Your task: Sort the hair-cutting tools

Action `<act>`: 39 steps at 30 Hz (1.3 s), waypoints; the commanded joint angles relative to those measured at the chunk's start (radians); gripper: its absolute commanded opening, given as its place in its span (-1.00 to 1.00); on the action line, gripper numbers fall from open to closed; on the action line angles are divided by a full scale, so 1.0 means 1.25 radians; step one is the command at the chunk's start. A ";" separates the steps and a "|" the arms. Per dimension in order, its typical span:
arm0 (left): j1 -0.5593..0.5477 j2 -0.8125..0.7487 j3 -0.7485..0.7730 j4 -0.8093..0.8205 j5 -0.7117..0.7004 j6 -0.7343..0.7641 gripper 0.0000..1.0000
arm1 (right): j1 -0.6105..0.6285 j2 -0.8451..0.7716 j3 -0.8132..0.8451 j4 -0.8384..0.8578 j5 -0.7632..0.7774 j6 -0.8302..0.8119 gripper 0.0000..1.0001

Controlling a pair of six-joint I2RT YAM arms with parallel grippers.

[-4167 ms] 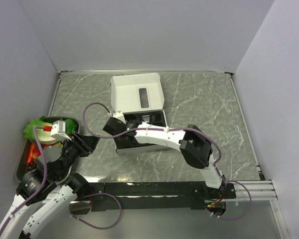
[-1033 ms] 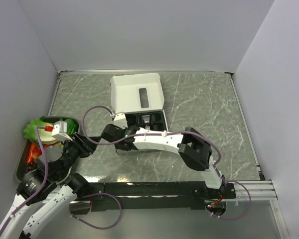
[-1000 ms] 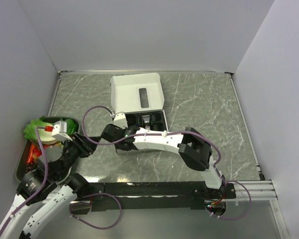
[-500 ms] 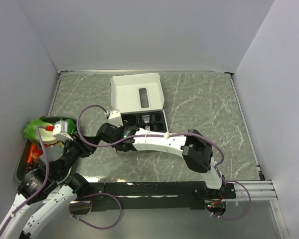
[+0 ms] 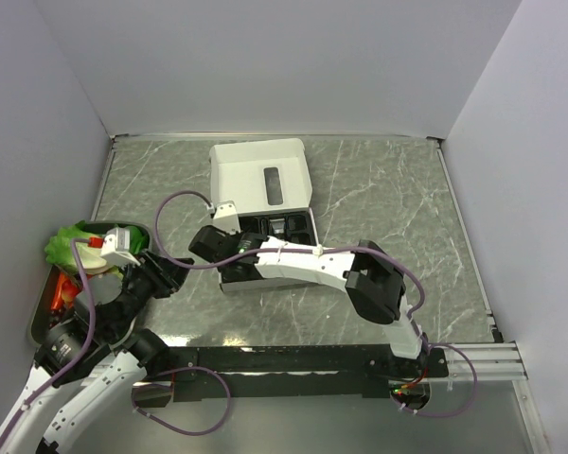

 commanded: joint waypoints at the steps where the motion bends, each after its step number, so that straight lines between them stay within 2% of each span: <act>1: -0.003 0.012 -0.001 0.031 0.009 0.001 -0.21 | -0.001 0.002 0.003 0.015 0.007 0.004 -1.00; 25: -0.003 0.013 0.000 0.027 0.007 -0.001 -0.21 | -0.010 0.083 -0.030 0.027 -0.049 0.042 -1.00; 39: -0.003 0.019 0.002 0.023 0.002 -0.004 -0.21 | -0.016 0.047 -0.040 0.062 -0.040 0.011 -1.00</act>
